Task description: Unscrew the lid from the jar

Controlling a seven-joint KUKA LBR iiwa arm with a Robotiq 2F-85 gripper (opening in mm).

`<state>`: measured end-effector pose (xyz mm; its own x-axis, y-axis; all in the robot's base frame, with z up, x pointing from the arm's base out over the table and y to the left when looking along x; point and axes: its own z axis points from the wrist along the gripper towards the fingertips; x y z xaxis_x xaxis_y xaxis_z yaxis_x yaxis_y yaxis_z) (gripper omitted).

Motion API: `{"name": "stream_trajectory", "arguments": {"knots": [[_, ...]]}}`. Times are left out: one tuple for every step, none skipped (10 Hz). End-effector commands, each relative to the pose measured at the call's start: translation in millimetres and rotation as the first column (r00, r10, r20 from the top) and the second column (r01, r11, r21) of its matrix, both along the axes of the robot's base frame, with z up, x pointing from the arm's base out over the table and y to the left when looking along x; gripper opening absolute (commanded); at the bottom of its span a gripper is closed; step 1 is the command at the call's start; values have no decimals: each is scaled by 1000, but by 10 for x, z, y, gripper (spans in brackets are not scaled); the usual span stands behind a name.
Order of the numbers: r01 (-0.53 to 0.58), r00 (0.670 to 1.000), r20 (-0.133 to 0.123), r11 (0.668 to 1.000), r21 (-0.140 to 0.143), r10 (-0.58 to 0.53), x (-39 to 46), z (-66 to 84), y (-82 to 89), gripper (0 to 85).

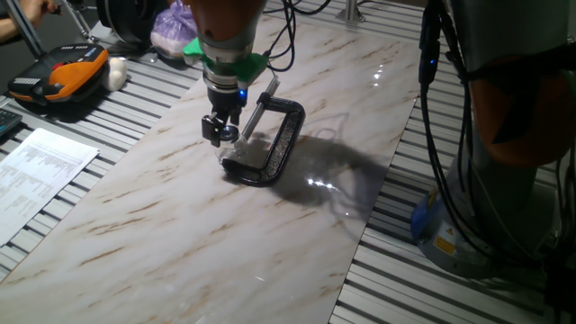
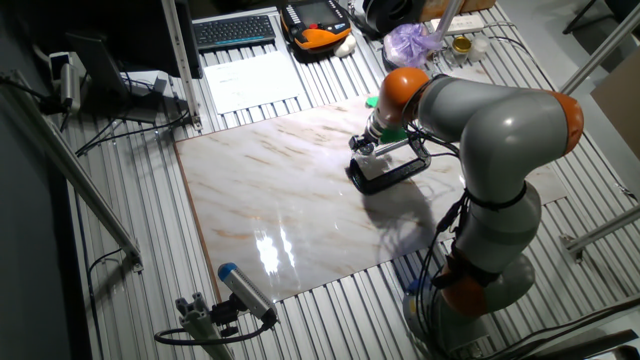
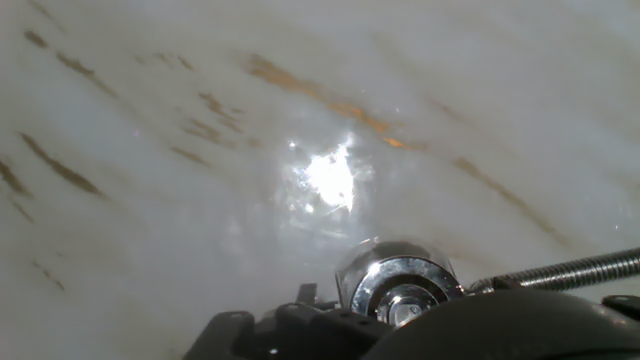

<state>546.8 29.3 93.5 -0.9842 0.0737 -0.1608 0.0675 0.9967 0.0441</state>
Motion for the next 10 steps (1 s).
{"name": "stream_trajectory", "arguments": {"knots": [[72,997,-25,997,16,-71,20,51,-9,850],[147,986,-80,989,22,-145,60,175,-35,850],[220,967,-137,976,11,-216,102,359,-38,850],[285,930,-230,958,-36,-286,137,563,-22,850],[399,874,-282,915,-50,-396,108,609,-21,680],[510,813,-299,859,-50,-500,95,613,-28,680],[601,758,-280,798,-53,-589,83,607,-38,680],[717,662,-261,695,-53,-702,40,597,-50,680],[769,611,-262,638,-26,-747,11,556,-56,680],[821,551,-254,571,-5,-795,-11,503,-67,680]]}}
